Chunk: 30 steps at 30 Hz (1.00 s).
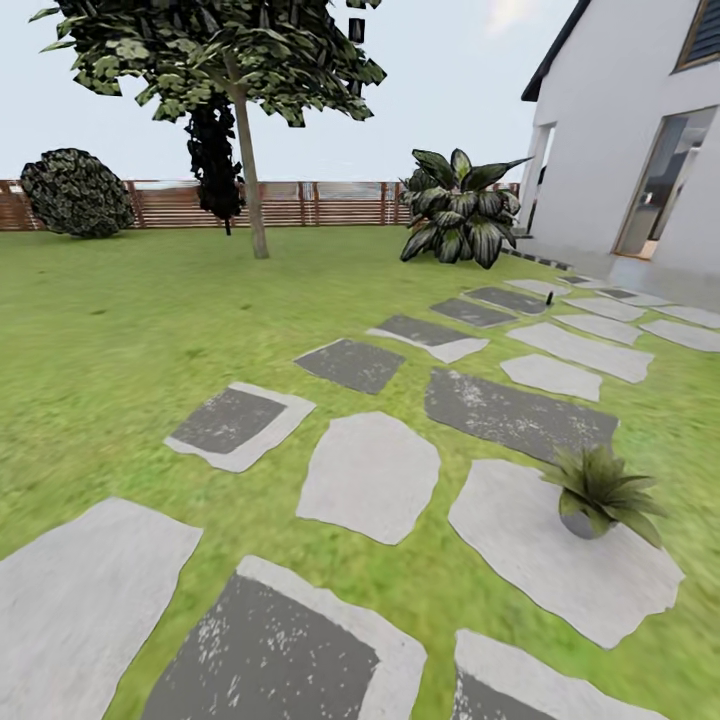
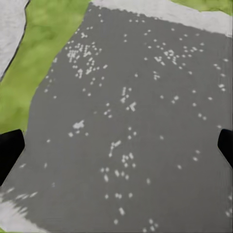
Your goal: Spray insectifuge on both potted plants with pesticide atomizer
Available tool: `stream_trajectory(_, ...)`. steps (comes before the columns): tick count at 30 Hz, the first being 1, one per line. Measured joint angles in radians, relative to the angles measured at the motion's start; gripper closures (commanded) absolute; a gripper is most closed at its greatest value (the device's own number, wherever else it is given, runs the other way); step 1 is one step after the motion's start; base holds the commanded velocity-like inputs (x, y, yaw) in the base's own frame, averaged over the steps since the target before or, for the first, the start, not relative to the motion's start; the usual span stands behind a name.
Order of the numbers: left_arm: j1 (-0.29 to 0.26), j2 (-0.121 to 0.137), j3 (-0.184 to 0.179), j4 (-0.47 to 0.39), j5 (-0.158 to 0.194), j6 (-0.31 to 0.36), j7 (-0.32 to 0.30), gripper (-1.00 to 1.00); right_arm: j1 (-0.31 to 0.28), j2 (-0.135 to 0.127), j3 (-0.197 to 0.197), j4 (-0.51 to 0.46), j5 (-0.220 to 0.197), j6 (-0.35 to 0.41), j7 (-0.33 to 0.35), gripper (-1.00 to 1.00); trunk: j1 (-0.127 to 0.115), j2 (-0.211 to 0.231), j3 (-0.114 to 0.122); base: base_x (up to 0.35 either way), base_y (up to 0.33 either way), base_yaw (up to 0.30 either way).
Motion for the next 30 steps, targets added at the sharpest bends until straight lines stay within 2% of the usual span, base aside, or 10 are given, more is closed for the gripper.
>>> stream_trajectory(30,0.000,0.000,0.000,0.001,0.000,0.002,0.001,-1.00,0.000,0.000,0.000,0.000,0.001,0.000,0.000,-1.00,0.000,0.000,0.000,0.340,0.000,0.000)
